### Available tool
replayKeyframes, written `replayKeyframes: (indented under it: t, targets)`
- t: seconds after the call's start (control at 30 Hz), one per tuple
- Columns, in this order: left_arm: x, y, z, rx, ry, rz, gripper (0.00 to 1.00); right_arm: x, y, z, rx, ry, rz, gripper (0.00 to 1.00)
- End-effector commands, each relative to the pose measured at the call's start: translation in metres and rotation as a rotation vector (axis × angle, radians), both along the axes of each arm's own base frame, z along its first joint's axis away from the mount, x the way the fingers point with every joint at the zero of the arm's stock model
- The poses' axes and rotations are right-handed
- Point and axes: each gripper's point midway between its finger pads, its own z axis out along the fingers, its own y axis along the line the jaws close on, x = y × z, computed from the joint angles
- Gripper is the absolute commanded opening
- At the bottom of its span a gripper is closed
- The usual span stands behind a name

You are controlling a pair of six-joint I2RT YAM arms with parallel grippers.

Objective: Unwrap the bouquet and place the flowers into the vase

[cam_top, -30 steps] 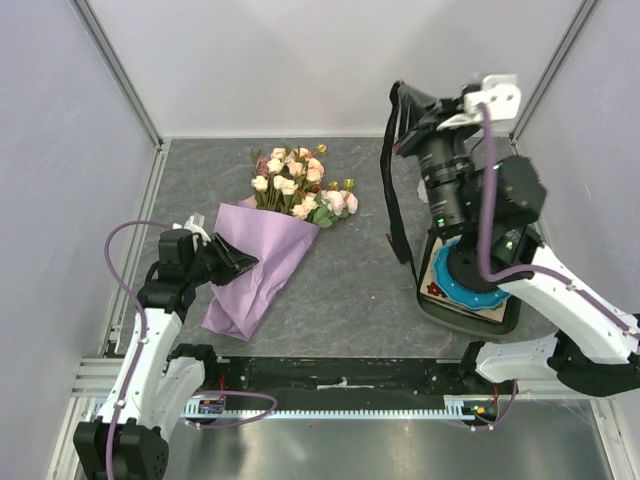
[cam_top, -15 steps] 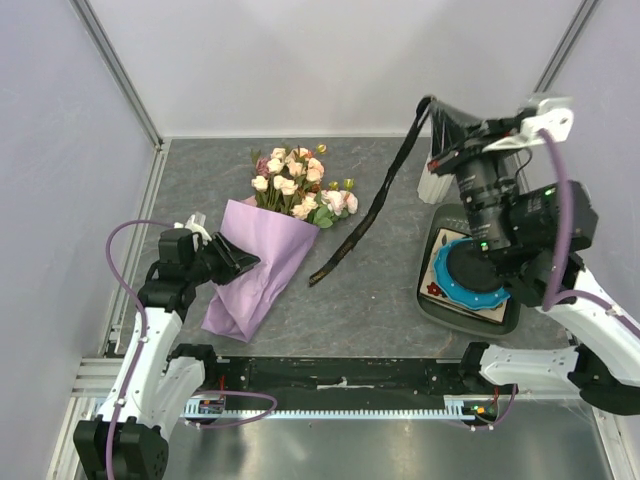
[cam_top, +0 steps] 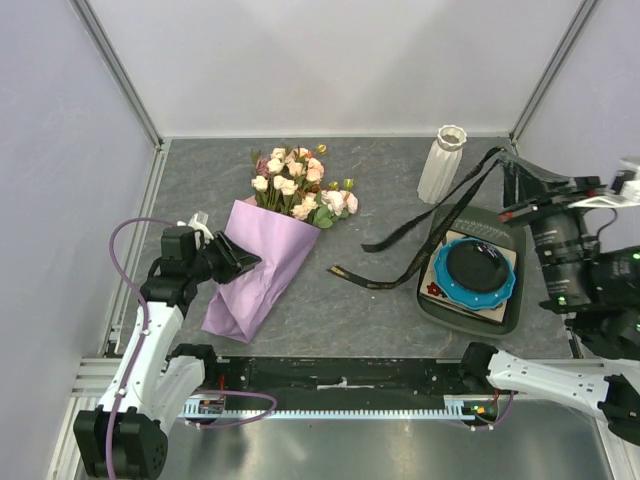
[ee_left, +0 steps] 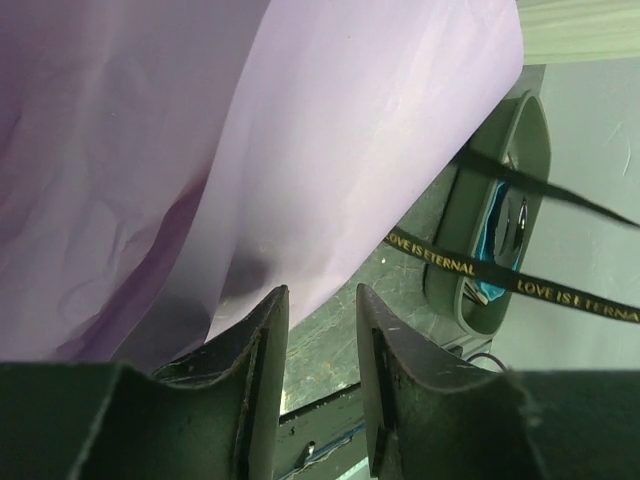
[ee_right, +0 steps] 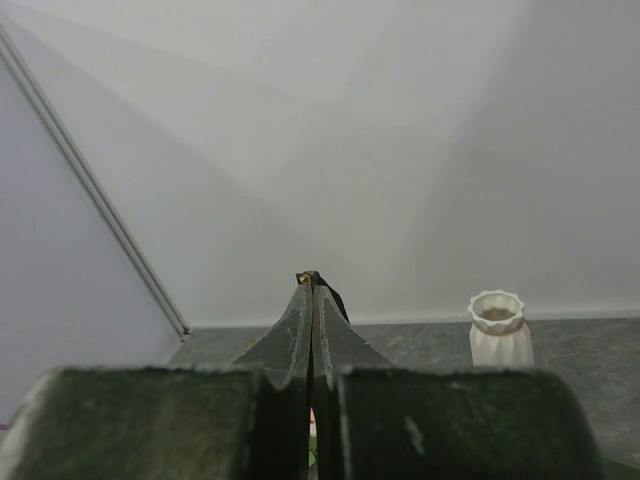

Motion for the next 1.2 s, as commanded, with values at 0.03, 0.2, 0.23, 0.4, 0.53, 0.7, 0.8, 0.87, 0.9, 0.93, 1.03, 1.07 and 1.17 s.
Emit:
replayKeyframes:
  t: [0.03,0.2,0.23,0.4,0.53,0.7,0.8,0.87,0.9,0.93,1.03,1.07,1.17]
  targets:
    - [0.005,-0.001,0.011,0.014,-0.077,-0.031,0.40,-0.016,-0.002,0.017,0.060,-0.025,0.095,0.00]
    - [0.003,-0.002,0.007,0.005,-0.062,-0.034,0.41,-0.020,0.009,0.033,0.061,-0.060,0.155,0.00]
    - [0.003,-0.002,0.007,0.004,-0.062,-0.036,0.41,-0.017,0.016,0.031,0.050,-0.054,0.166,0.00]
    - [0.002,-0.004,0.012,-0.009,-0.073,-0.041,0.42,0.007,0.066,-0.024,-0.021,0.057,0.210,0.00]
    - [0.002,-0.006,0.014,-0.017,-0.077,-0.052,0.42,0.024,0.091,-0.085,-0.054,0.168,0.195,0.00]
    - [0.001,-0.008,0.021,-0.026,-0.091,-0.059,0.43,0.040,0.090,-0.207,-0.062,0.391,0.064,0.00]
    - [0.002,-0.008,0.024,-0.030,-0.098,-0.062,0.43,0.040,0.089,-0.260,-0.049,0.485,0.030,0.00]
    - [0.002,-0.009,0.024,-0.029,-0.098,-0.065,0.43,0.040,0.089,-0.298,-0.015,0.564,-0.013,0.00]
    - [0.003,-0.008,0.024,-0.024,-0.100,-0.065,0.43,0.041,0.083,-0.315,-0.027,0.604,-0.049,0.00]
    - [0.003,-0.008,0.025,-0.024,-0.101,-0.067,0.44,0.042,0.078,-0.328,-0.015,0.633,-0.085,0.00]
    - [0.002,-0.010,0.026,-0.034,-0.096,-0.080,0.44,0.043,0.069,-0.376,0.011,0.754,-0.159,0.00]
    - [0.002,-0.011,0.025,-0.036,-0.095,-0.084,0.44,0.044,0.064,-0.386,0.043,0.781,-0.191,0.00]
    - [-0.001,-0.015,0.032,-0.049,-0.113,-0.115,0.49,0.043,0.053,-0.408,0.029,0.843,-0.248,0.00]
